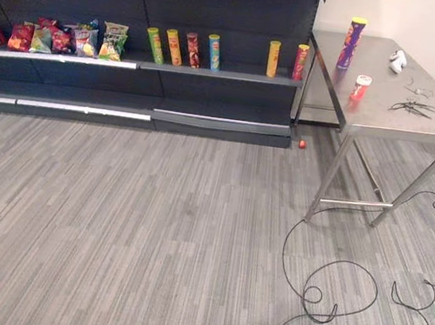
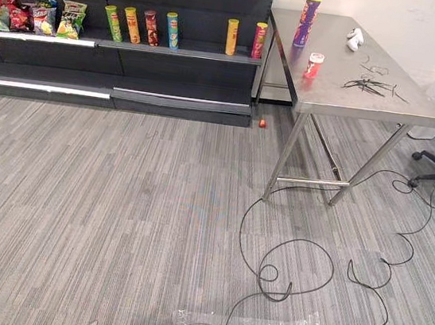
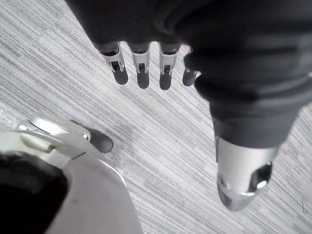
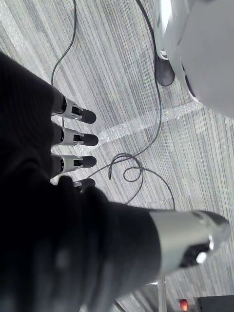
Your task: Put the gum and the chips on the shelf.
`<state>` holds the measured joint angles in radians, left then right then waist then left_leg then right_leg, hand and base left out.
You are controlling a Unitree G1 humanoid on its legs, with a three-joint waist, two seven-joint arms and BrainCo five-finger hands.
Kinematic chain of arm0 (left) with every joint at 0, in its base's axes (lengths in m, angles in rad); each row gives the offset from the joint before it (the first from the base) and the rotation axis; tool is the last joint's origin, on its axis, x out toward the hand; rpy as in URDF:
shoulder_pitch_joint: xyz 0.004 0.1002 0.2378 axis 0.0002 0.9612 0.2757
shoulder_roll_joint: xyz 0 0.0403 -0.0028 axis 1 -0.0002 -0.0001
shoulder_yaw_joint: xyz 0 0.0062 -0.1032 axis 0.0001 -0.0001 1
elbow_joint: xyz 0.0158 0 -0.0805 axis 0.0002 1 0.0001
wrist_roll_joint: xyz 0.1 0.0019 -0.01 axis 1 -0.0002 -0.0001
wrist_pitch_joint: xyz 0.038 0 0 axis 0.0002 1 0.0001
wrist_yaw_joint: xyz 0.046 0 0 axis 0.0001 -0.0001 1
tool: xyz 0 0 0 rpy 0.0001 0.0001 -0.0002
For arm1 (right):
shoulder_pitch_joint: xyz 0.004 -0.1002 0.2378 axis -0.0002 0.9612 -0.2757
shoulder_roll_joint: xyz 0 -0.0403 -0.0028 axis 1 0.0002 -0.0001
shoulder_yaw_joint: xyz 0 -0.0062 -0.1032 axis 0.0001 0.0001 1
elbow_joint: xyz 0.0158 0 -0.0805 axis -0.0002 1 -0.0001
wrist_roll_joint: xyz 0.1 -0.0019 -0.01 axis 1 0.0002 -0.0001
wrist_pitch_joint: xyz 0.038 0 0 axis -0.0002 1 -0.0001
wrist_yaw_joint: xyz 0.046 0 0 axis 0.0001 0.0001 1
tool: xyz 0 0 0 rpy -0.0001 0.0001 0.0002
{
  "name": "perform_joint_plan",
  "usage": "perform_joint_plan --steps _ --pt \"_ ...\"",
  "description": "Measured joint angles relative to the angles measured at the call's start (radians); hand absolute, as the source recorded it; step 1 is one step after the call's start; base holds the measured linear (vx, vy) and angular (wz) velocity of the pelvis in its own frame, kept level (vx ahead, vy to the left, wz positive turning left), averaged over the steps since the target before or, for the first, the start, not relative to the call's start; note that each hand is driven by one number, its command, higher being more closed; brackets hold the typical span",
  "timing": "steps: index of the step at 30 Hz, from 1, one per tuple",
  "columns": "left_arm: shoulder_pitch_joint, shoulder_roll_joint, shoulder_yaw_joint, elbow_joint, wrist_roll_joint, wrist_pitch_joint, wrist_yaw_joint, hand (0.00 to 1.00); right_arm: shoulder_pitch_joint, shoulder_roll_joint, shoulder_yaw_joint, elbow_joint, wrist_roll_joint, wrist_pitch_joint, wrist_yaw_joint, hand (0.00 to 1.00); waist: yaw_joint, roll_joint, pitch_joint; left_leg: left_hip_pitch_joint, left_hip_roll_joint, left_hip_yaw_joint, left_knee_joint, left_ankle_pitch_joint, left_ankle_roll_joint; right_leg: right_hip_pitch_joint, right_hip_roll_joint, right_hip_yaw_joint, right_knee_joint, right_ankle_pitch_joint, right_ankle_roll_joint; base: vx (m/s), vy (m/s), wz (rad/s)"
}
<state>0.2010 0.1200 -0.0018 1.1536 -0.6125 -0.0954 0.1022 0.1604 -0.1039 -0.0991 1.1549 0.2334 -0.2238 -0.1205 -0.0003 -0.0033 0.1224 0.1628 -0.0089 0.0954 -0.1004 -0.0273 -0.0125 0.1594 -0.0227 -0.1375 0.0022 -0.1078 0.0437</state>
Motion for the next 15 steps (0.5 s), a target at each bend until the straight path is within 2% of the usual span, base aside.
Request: perform_joint_plan --steps 3,8,10,11,12,13,15 --pt "0.000 0.000 0.000 0.000 0.003 0.006 0.019 0.00 -0.002 -0.010 0.029 0.000 0.003 0.003 0.021 0.00 0.000 0.000 0.000 0.000 0.000 -0.001 0.000 0.000 0.000 0.000 0.000 -0.001 -0.001 0.000 0.000 0.00 0.000 0.00" --pt "-0.003 0.000 0.005 0.000 0.004 0.010 0.052 0.00 -0.003 -0.011 0.030 0.003 0.082 0.020 0.076 0.00 -0.003 -0.006 0.008 -0.022 0.000 -0.019 0.027 -0.012 -0.005 -0.006 -0.003 -0.021 0.003 -0.004 -0.005 0.01 -0.028 0.10" --pt "-0.014 -0.003 0.041 -0.002 -0.005 0.009 0.054 0.00 -0.023 -0.009 0.030 0.002 0.129 0.036 0.121 0.00 -0.002 -0.010 0.041 -0.121 0.008 0.000 0.229 -0.086 -0.031 -0.031 -0.010 -0.022 0.047 -0.023 -0.022 -0.02 -0.027 0.04" --pt "-0.014 -0.005 0.055 -0.004 -0.009 0.007 0.054 0.00 -0.030 -0.009 0.030 0.001 0.144 0.044 0.133 0.00 -0.001 -0.013 0.053 -0.151 0.014 0.012 0.295 -0.100 -0.039 -0.037 -0.011 -0.022 0.058 -0.031 -0.025 -0.07 -0.033 0.06" --pt "-0.016 -0.011 0.092 -0.017 -0.027 0.004 0.051 0.00 -0.040 -0.004 0.031 -0.002 0.165 0.052 0.151 0.00 -0.002 -0.021 0.077 -0.233 0.030 0.031 0.465 -0.119 -0.039 -0.041 -0.011 -0.024 0.080 -0.054 -0.033 -0.07 -0.031 0.07" --pt "-0.016 -0.017 0.108 -0.021 -0.046 0.004 0.049 0.00 -0.039 -0.005 0.033 -0.004 0.169 0.052 0.156 0.00 -0.001 -0.022 0.081 -0.280 0.042 0.035 0.555 -0.120 -0.039 -0.047 -0.008 -0.025 0.092 -0.064 -0.040 -0.07 -0.036 0.05" --pt "-0.016 -0.048 0.157 -0.023 -0.112 0.003 0.044 0.00 -0.033 -0.018 0.039 -0.019 0.168 0.053 0.168 0.00 0.005 -0.007 0.103 -0.419 0.097 0.036 0.845 -0.104 -0.059 -0.032 0.007 -0.020 0.138 -0.097 -0.057 0.01 0.013 -0.02"
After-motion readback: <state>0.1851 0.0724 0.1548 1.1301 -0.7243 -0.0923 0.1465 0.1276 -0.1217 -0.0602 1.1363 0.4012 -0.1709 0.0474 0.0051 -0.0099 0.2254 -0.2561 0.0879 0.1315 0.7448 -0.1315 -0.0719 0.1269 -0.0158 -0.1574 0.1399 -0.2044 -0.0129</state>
